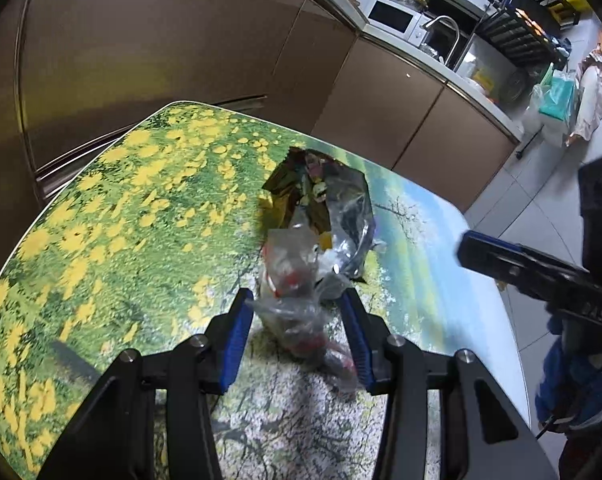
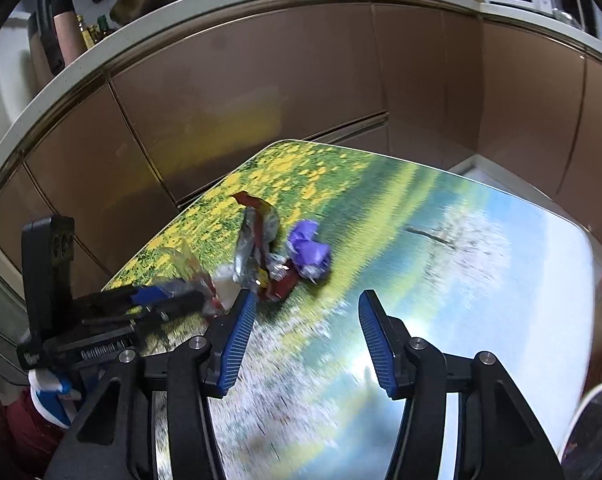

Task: Collect trash
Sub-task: 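Grasp the clear bag with the left gripper while the right gripper grasps the foil chip bag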

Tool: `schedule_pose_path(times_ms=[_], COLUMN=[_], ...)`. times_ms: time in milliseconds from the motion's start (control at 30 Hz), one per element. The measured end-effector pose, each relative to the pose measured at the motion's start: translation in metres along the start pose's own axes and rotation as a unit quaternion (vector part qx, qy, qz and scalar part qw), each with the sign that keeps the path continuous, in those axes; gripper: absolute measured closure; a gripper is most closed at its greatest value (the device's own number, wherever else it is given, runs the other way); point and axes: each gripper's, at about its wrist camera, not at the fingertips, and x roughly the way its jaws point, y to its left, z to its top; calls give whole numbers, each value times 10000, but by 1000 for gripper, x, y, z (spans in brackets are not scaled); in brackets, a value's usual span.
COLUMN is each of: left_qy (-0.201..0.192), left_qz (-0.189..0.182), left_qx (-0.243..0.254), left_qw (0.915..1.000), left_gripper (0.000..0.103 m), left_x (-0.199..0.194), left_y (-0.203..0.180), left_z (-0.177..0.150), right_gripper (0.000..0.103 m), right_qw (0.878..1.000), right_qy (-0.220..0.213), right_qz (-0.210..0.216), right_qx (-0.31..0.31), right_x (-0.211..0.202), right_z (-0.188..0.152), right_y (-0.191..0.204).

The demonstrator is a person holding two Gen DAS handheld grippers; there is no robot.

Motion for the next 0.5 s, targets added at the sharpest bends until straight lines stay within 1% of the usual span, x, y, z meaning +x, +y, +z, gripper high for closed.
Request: schedule_pose_path(times_ms=[33,100,200,233,267,300,367,400,433,467,500], left_qy=[-31,-100,-70,-50,-34,-23,-9,4,1,-7,-24], left_qz=[-21,-66,-210,-228,-232,-238,-263,-291,-296,-289,-275], left_qx=[-50,-154,-359,-402,-428,-459,-505,-561,-586,-599,-608], left_qw=[10000,9998,9991,9989,9988,9987,9984,9980,9978,9978,9978], left_gripper=[61,68,81,87,90,91,95,96,97,98,98], left_x=[0,-2,-3,-3,-3,-3,-4,-5,-6,-7,-11], left_y=[2,9,21,25,27,30,32,35,36,37,38], left_z=[1,2,1,1,0,-1,-2,-3,-4,-5,-7], right_gripper=[53,56,60,62,64,64,69,71,74,81,85], right_qw=[10000,9999,9995,9993,9992,9990,9988,9987,9986,9985,9983], right_qy=[17,53,101,122,144,183,257,300,359,405,458], right_qz=[40,119,256,292,311,327,336,318,285,286,297], right_qx=[-34,-94,-173,-191,-206,-230,-242,-251,-247,-229,-202], right_x=[7,19,37,42,47,56,68,73,80,85,90], right_z=[4,10,19,21,23,26,29,30,31,31,31], right_y=[2,9,19,22,23,26,30,32,33,32,32])
